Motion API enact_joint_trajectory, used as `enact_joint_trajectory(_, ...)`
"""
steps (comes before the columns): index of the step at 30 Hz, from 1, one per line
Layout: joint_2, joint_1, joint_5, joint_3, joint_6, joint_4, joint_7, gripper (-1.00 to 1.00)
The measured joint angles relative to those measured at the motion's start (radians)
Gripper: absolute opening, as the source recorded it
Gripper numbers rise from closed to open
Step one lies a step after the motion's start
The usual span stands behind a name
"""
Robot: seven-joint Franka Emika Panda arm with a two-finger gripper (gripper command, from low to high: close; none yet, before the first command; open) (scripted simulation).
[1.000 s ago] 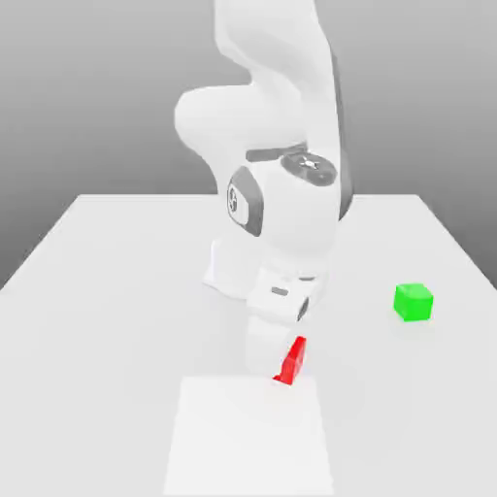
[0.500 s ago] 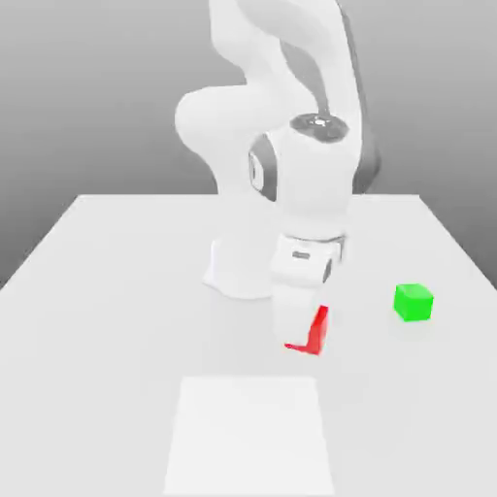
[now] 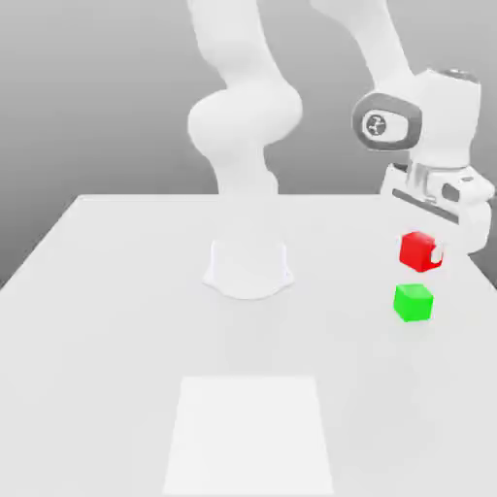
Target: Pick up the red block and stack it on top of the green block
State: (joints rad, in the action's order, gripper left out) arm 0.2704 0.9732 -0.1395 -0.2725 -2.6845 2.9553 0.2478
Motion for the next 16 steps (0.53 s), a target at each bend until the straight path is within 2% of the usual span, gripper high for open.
enact_joint_trajectory(13, -0.25, -0.078, 0.166, -0.044, -0.239, -0.008, -0.114, -1.0)
enact_joint_trajectory(14, -0.269, -0.072, 0.168, -0.038, -0.259, -0.007, -0.116, 1.0)
enact_joint_trajectory(16, -0.269, -0.07, 0.168, -0.038, -0.259, -0.007, -0.116, 1.0)
